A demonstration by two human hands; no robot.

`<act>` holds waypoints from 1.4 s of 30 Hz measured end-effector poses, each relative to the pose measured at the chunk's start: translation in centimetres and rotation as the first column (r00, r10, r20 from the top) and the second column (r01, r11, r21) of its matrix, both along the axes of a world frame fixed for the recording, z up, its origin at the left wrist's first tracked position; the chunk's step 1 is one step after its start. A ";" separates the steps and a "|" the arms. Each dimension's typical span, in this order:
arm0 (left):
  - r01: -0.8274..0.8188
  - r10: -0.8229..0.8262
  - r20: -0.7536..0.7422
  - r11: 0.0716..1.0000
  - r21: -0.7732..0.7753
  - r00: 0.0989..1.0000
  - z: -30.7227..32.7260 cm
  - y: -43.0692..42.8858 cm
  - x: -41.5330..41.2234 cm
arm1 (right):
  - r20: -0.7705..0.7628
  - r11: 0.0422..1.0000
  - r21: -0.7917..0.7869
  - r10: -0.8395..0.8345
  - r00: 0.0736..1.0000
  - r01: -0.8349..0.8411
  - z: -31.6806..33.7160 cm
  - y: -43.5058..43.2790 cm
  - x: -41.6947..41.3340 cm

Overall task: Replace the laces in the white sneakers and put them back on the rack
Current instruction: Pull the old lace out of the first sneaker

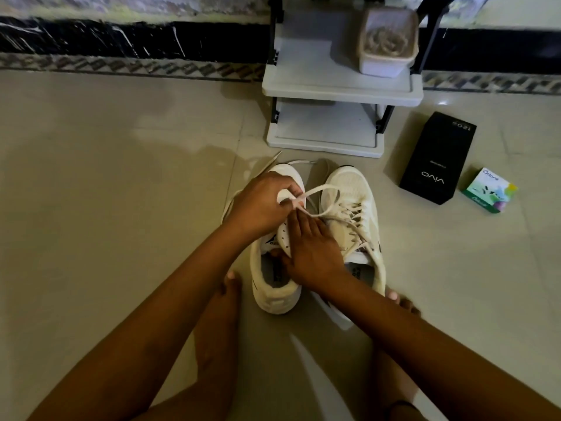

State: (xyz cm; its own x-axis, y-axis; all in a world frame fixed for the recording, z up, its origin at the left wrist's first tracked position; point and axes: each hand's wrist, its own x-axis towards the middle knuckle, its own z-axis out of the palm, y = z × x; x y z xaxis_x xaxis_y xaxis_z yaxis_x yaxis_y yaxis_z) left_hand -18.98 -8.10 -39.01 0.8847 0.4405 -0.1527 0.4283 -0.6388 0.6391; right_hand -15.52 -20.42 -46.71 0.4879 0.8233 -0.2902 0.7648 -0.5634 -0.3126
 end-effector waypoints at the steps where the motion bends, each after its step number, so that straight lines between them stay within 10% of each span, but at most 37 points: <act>1: 0.036 -0.030 -0.089 0.997 0.066 0.996 -0.7 0.3 -0.2 | 0.008 1.000 0.002 0.004 1.000 -0.004 0.0 0.0 0.0; 4: 0.058 -0.020 -0.249 0.988 0.145 0.968 -3.0 1.0 -1.0 | 0.014 1.000 -0.007 0.009 1.000 -0.009 0.3 0.0 0.0; 12: -0.093 0.112 -0.122 0.985 0.148 0.986 -4.1 1.6 -0.8 | 0.019 1.000 0.000 0.015 1.000 -0.015 0.4 -0.1 -0.1; 19: -0.068 0.081 0.085 0.988 -0.140 0.993 -2.0 0.4 -1.0 | 0.022 1.000 0.000 0.004 1.000 -0.004 0.1 -0.1 -0.1; 30: -0.042 0.077 -0.167 0.978 0.206 0.983 -4.4 1.0 -0.9 | 0.061 0.999 0.042 -0.010 0.998 0.008 -0.4 0.0 -0.1; 38: -0.086 0.110 0.120 0.978 -0.190 0.987 -2.2 0.5 -1.1 | 0.048 1.000 0.003 0.011 0.999 -0.011 -0.3 -0.1 0.0; 42: -0.090 0.091 0.038 0.996 -0.030 0.995 -4.0 0.5 -1.7 | 0.057 1.000 0.002 0.008 0.998 -0.008 -0.3 -0.1 0.0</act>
State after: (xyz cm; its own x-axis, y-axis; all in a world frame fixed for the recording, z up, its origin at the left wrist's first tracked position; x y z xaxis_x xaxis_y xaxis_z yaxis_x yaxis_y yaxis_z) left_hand -20.69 -7.62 -43.04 0.8469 0.5151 -0.1321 0.4580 -0.5802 0.6735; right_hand -15.57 -20.49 -47.04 0.4968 0.8277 -0.2609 0.7858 -0.5566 -0.2697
